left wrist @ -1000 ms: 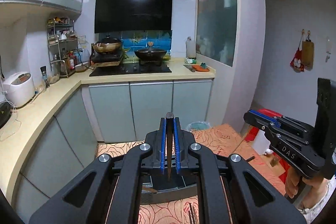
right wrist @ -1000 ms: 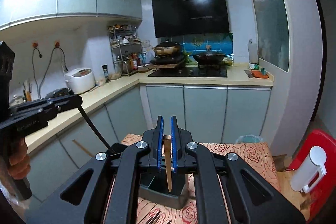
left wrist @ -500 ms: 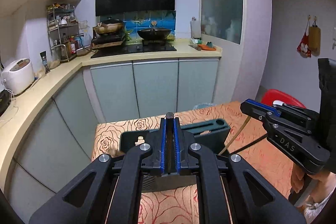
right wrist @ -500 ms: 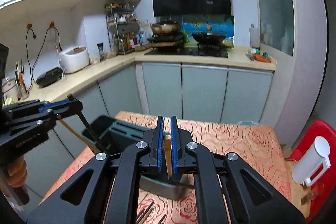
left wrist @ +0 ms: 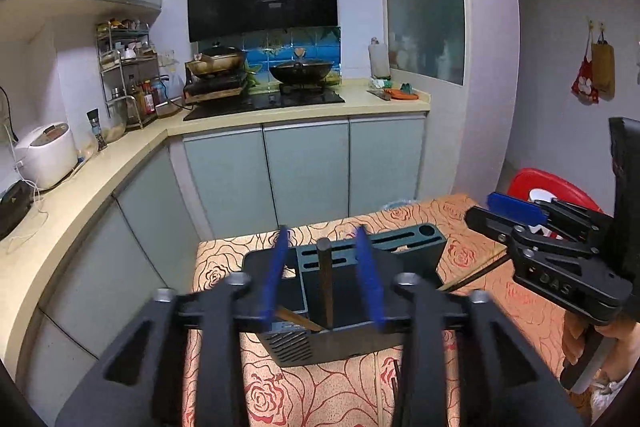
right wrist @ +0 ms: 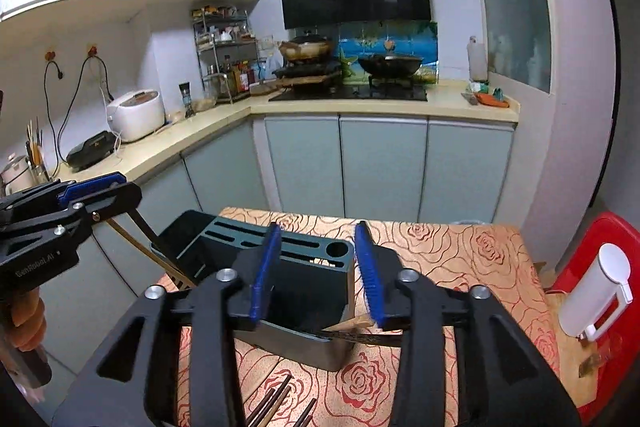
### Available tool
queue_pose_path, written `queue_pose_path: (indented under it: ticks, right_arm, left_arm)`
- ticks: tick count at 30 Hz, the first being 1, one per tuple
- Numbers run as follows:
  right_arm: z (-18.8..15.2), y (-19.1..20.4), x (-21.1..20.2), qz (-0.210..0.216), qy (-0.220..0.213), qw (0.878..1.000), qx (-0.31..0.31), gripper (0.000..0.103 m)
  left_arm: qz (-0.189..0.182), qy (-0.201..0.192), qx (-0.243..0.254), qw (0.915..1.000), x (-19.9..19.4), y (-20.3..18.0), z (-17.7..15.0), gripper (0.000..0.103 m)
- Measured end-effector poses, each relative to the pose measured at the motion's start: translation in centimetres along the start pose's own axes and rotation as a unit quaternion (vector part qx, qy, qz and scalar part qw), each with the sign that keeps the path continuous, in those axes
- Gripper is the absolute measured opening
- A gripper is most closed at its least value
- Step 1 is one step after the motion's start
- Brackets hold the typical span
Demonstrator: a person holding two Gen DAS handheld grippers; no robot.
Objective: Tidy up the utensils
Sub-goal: 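Open both tools to drop the chopsticks into the holder, then move both open tools back down to the remaining chopsticks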
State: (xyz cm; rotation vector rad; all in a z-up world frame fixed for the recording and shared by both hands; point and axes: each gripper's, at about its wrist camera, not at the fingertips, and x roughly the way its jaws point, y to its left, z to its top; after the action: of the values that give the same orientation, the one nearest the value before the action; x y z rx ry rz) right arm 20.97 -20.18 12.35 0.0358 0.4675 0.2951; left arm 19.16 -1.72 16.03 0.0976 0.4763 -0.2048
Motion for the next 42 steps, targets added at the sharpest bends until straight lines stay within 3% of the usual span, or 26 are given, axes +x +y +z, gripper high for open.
queue_pose_path:
  ticks: [8,13,20,27,32,39,42]
  right_arm:
    - [-0.1,0.0,-3.7,-0.001,-0.025,1.000,-0.004,0.050]
    - [-1.6,0.1,-6.7,0.010,-0.035,0.999,-0.001,0.061]
    - [-6.5,-0.1,-9.4,0.013,-0.017,1.000,-0.005,0.065]
    - [-13.0,-0.6,-9.8,0.013,0.038,0.999,0.013,0.065]
    - [-17.3,-0.7,-9.7,0.015,0.078,0.996,0.029,0.065]
    - [-20.7,-0.7,-9.5,0.010,0.105,0.993,0.045,0.065]
    - [-21.0,-0.9,-9.4,0.009,0.110,0.993,0.046,0.065]
  left_arm:
    - [0.000,-0.023,-0.014,0.9996,-2.4,0.8,0.1,0.075]
    - [-0.017,-0.026,-0.012,0.9994,-4.6,0.8,-2.0,0.083]
    - [-0.044,0.019,-0.039,0.9981,-5.7,2.0,-8.2,0.084]
    - [-0.026,0.072,-0.038,0.9964,-5.1,2.4,-15.4,0.084]
    - [-0.012,0.112,-0.017,0.9935,-4.4,1.4,-20.0,0.084]
    - [-0.033,0.154,0.029,0.9871,-2.9,-1.6,-23.8,0.083]
    - [-0.038,0.165,0.045,0.9846,-2.3,-2.6,-24.5,0.071]
